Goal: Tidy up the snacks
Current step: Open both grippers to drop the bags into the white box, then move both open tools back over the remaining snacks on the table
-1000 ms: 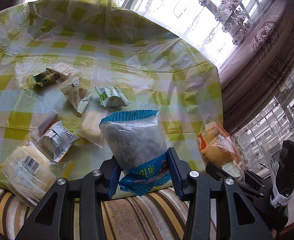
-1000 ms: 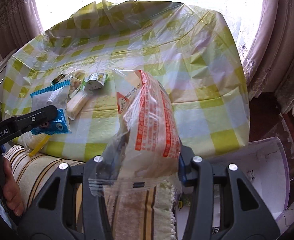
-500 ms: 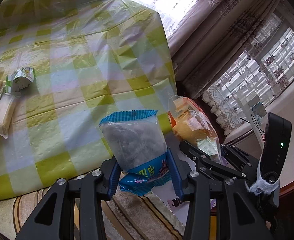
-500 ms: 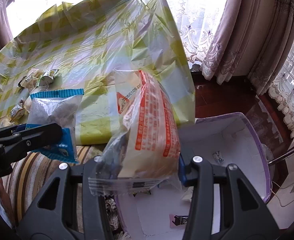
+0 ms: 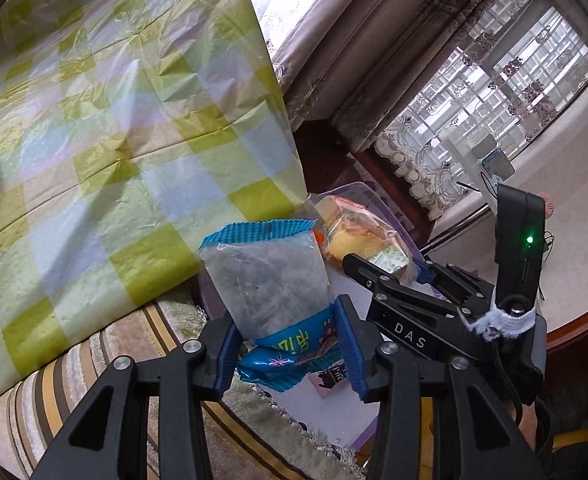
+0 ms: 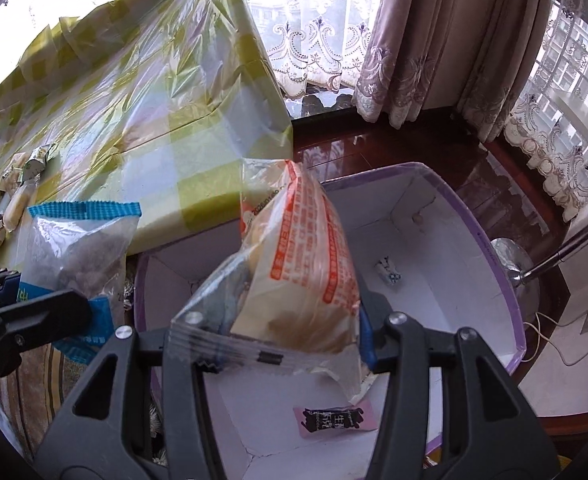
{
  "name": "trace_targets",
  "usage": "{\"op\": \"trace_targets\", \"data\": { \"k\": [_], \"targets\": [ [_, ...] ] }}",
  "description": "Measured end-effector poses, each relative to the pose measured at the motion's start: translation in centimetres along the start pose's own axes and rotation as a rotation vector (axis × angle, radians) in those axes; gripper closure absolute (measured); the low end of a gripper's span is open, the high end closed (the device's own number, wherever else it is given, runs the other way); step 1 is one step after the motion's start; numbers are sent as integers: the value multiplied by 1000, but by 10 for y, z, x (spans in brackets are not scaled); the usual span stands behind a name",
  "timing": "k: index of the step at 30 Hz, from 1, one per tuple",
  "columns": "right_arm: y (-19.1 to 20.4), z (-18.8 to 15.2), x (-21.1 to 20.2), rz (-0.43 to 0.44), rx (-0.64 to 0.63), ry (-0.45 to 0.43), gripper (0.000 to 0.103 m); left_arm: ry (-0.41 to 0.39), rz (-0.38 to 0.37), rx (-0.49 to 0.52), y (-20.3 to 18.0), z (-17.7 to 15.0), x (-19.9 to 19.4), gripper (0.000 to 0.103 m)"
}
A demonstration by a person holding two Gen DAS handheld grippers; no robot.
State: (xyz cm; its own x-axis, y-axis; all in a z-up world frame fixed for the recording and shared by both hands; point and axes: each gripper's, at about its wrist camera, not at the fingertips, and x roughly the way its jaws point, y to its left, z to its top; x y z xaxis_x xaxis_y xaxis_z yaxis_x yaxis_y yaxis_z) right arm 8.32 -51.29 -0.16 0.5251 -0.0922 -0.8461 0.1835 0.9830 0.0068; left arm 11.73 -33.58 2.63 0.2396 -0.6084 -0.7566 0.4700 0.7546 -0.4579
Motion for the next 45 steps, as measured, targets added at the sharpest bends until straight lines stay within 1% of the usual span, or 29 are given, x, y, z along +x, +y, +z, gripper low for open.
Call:
{"op": "trace_targets", "data": {
  "k": [3,4,5,13,16,19,21,24,27,31,35,36,38,40,45],
  "targets": [
    [-2,1,-1,-11,4,-4,49,-4,-14,12,-2,2,1,55],
    [-1,2,-1,-17,3,-7,49,-5,-9,12,-2,3,2,51],
    [0,3,-1,-20,2,-9,49,-7,-11,9,-2,3,2,50],
    [11,3,0,-12,-15,-3,49,-36,-4,-5,1,2,-5,50],
    [10,3,1,11,-4,2,49,-50,7,-10,4,2,-9,50],
    [12,4,-1,25,-1,-1,45,-68,27,-17,8,3,-13,50],
    [14,5,-3,37,-3,-6,40,-84,42,-20,12,3,-18,50],
    [21,7,-5,67,-3,-7,39,-119,57,-46,22,1,-30,50],
    [32,9,-7,88,-13,-12,36,-170,84,-88,36,-4,-47,50],
    [52,11,-9,123,-30,-18,33,-232,148,-155,60,-13,-73,50],
    [77,13,-9,167,-56,-8,32,-287,190,-266,92,-27,-101,41],
    [83,13,-10,179,-63,-9,32,-301,203,-290,100,-31,-108,40],
    [94,14,-12,209,-65,-12,30,-329,238,-333,114,-40,-123,35],
    [104,15,-13,235,-63,-6,28,-365,269,-387,129,-51,-139,33],
    [134,17,-17,306,-87,1,28,-438,353,-490,157,-81,-178,23]
  ]
}}
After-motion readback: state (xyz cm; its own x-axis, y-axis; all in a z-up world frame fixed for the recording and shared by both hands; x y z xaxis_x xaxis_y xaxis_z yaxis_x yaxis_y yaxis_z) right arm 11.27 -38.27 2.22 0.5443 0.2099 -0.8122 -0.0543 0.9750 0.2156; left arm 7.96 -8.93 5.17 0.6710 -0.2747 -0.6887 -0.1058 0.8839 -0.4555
